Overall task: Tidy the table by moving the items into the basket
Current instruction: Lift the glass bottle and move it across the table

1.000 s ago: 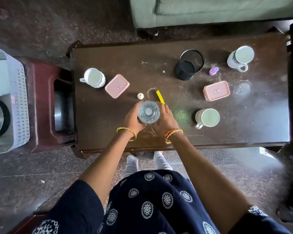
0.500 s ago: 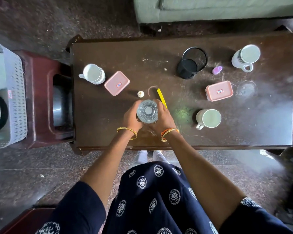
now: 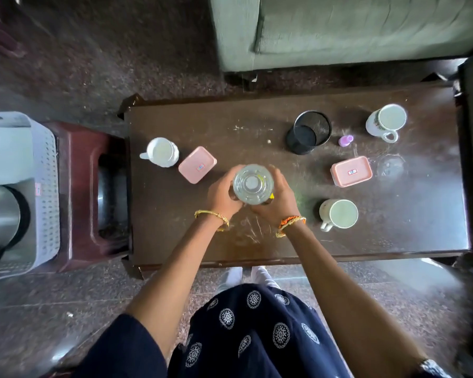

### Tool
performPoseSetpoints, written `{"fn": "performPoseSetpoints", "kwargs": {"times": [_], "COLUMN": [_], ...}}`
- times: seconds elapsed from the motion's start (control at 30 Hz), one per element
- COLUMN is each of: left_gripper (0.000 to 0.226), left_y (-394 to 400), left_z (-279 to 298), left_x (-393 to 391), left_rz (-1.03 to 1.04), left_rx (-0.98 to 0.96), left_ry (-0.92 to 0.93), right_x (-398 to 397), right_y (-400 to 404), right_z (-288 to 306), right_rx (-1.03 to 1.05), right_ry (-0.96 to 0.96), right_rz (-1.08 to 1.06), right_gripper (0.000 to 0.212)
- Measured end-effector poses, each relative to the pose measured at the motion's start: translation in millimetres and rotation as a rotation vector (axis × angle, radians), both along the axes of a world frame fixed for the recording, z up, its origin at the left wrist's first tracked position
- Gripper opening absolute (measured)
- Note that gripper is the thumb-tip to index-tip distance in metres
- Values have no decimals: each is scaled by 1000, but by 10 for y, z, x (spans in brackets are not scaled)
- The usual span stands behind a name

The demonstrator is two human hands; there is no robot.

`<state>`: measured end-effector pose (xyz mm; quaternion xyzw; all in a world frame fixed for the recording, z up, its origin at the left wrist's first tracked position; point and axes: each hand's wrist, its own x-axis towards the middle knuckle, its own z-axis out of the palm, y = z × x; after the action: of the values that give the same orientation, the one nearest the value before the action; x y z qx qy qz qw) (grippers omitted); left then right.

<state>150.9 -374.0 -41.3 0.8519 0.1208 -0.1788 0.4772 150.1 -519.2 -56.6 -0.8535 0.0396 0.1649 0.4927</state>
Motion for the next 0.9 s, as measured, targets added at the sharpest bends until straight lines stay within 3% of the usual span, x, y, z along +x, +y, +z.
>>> {"fn": "performPoseSetpoints", "kwargs": {"times": [0.37, 0.9], "left_gripper": [69, 74], "left_y": [-22, -141], "left_z": [-165, -547], "left_x": [1188, 1256], "left_rz": [-139, 75], "left_rx": [32, -43], "left_ry": [54, 26], "right_x": [1008, 1236], "right_y": [146, 175], "right_z": [-241, -528], "right_rx": [31, 55], "right_ry": [-59, -7], "right_rz": [-148, -176], "right_gripper": [68, 82]}}
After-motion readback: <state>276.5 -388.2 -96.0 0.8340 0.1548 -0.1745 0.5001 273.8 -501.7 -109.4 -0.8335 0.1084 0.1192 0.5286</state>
